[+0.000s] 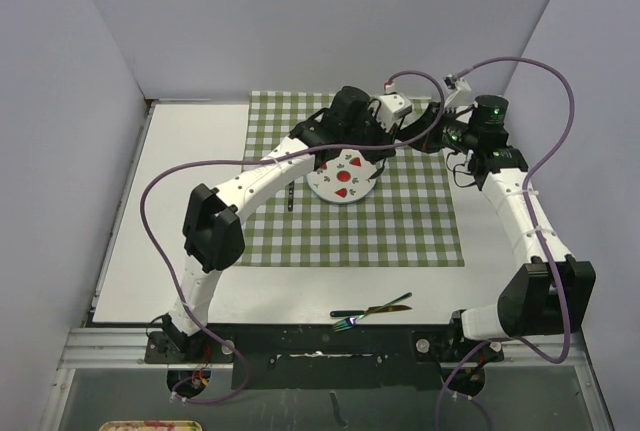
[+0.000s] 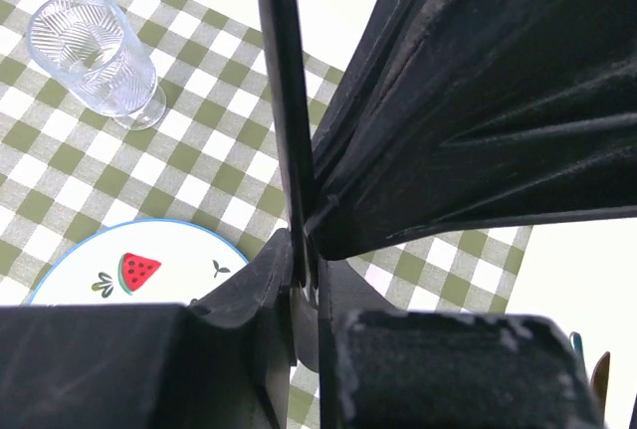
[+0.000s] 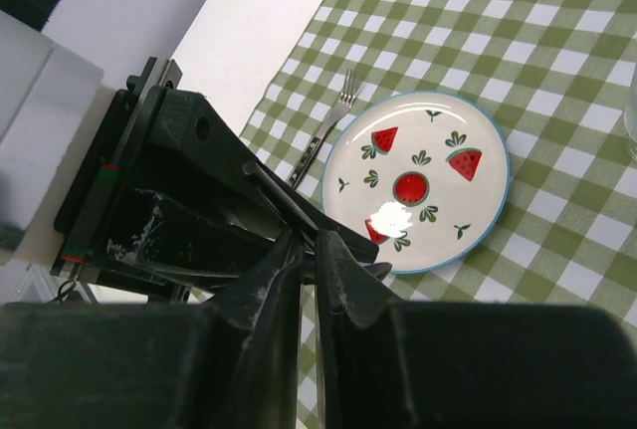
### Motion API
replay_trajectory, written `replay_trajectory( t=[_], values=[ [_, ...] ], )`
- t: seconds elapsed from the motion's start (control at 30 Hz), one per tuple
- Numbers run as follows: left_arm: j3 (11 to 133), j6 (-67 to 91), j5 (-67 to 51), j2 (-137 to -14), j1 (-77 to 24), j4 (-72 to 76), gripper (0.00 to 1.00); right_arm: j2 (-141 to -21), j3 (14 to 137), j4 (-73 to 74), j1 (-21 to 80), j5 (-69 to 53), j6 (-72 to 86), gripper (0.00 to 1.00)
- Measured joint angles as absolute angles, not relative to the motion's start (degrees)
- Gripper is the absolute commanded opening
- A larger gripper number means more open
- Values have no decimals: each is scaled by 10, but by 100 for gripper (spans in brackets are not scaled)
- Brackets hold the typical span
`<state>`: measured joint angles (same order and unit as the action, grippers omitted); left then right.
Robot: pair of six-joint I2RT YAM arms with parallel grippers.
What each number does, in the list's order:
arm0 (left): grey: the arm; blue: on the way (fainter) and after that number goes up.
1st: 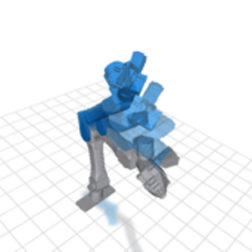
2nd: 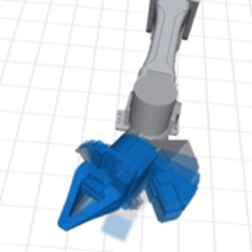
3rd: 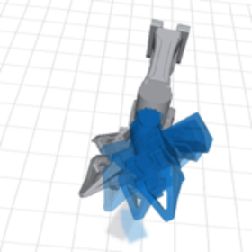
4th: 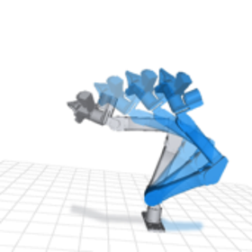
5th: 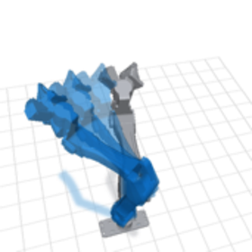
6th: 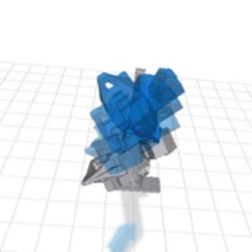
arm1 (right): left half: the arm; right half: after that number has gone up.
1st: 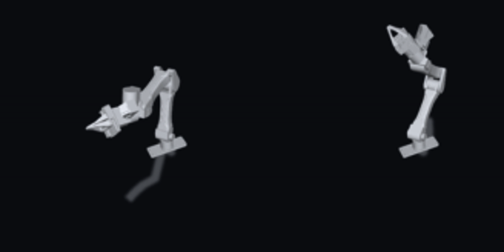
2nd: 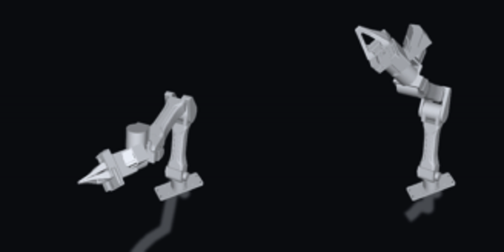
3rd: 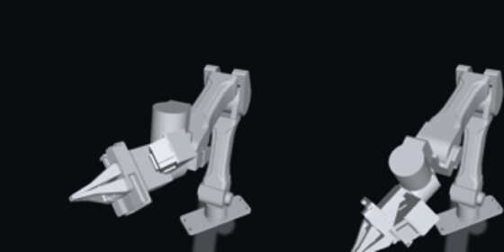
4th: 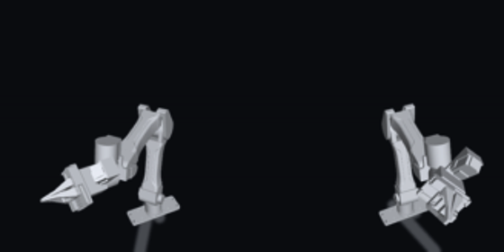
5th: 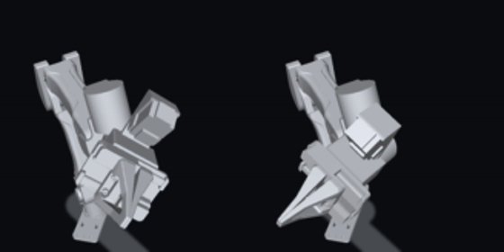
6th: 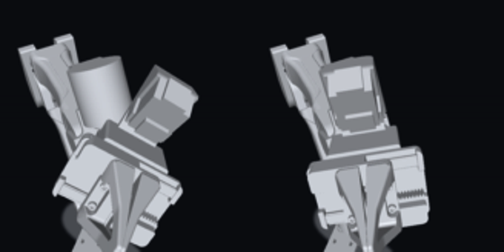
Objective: Set the dinner table for one person
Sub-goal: Place the spoon on the napkin.
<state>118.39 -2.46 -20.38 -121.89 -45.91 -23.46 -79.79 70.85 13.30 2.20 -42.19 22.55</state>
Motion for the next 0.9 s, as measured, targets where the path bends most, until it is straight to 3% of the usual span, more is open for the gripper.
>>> replay_trajectory(
  t=[0.53,0.63,0.77,0.9],
  values=[
    [1184,-76,-182,-1219,-463,-235,0,-798,708,130,23,-423,214,0],
    [1179,-96,-171,-1219,-466,-234,0,-798,708,140,22,-423,203,8],
    [1164,-117,-165,-1219,-471,-227,0,-799,710,166,22,-424,186,26],
    [1136,-140,-165,-1218,-476,-204,0,-805,732,210,22,-430,156,27]
  ],
)
